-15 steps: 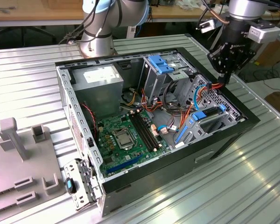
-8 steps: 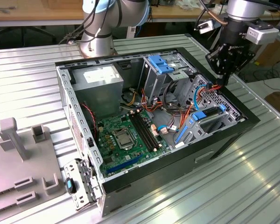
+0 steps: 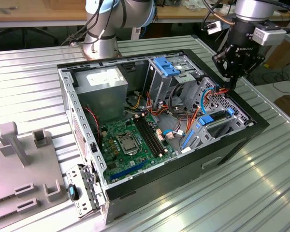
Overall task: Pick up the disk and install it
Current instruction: 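Insert the first disk wire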
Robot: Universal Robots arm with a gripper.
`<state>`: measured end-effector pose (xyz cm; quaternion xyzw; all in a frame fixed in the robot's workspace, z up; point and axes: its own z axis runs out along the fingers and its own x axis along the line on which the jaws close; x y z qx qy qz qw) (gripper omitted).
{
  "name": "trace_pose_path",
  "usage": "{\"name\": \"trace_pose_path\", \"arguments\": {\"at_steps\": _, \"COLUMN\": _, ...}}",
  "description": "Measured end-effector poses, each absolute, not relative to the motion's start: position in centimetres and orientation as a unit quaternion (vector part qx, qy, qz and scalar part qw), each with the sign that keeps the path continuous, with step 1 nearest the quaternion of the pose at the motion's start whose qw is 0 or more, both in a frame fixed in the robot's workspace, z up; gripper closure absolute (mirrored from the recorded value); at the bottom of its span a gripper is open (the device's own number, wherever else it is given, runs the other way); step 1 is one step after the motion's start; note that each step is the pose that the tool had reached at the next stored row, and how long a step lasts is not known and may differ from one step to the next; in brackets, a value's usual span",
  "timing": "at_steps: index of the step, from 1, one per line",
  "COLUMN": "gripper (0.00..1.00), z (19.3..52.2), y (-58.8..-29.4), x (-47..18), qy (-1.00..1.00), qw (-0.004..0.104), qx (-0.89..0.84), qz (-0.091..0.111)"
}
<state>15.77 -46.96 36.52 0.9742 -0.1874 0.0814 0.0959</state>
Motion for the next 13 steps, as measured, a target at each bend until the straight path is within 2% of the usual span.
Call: {"name": "trace_pose_path", "arguments": {"at_steps": 13, "gripper": 0.83, "z": 36.44, "y": -46.96, "x": 15.78, "qy": -0.294, "qw": 0.104, "qx": 0.947, "qz": 0.07}}
